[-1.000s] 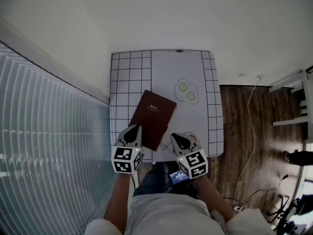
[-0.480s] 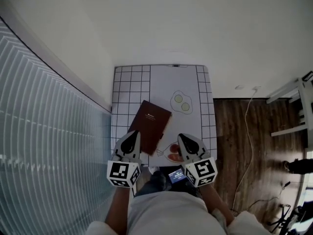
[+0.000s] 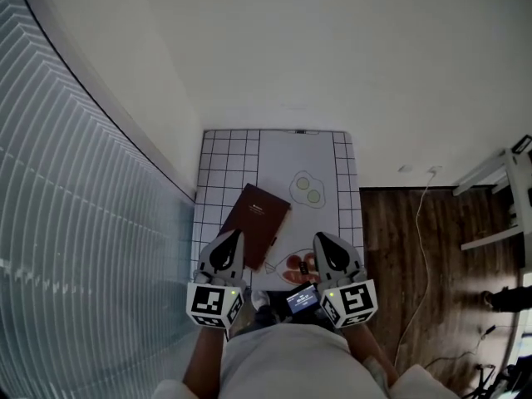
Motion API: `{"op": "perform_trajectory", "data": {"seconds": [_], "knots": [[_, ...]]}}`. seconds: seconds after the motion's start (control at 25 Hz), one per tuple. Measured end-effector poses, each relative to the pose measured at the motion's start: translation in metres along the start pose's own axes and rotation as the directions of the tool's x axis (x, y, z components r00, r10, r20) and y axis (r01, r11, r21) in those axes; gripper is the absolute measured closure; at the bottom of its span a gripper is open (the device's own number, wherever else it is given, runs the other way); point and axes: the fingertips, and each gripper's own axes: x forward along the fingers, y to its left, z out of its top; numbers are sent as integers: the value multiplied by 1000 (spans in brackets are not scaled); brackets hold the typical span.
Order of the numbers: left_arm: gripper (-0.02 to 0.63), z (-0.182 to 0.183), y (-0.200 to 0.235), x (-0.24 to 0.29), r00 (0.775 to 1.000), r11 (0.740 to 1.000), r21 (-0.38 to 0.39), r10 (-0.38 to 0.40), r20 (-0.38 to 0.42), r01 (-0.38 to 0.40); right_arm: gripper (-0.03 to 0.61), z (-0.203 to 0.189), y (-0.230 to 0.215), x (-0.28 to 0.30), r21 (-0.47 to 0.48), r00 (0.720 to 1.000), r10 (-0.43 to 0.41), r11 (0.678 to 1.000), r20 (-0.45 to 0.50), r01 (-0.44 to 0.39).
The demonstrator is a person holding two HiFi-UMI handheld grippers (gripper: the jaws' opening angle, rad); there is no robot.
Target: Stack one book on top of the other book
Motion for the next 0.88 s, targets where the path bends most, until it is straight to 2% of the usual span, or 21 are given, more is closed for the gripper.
{"op": "perform_trajectory", "data": {"seconds": [0.2,0.52,0.88], "knots": [[606,8,-7,-10,998,1000,-15,-21,54,22,572,2,2,-2,4,1000,5,1000,11,-5],[606,11,0,-13,998,1000,-13,28,58,-28,572,17,-3,-7,-13,998,6,1000,57,-6],[606,14,8,-9,997,999,-15,44,62,-43,573,16,-8,-7,-5,998,1,1000,55,-1]]}}
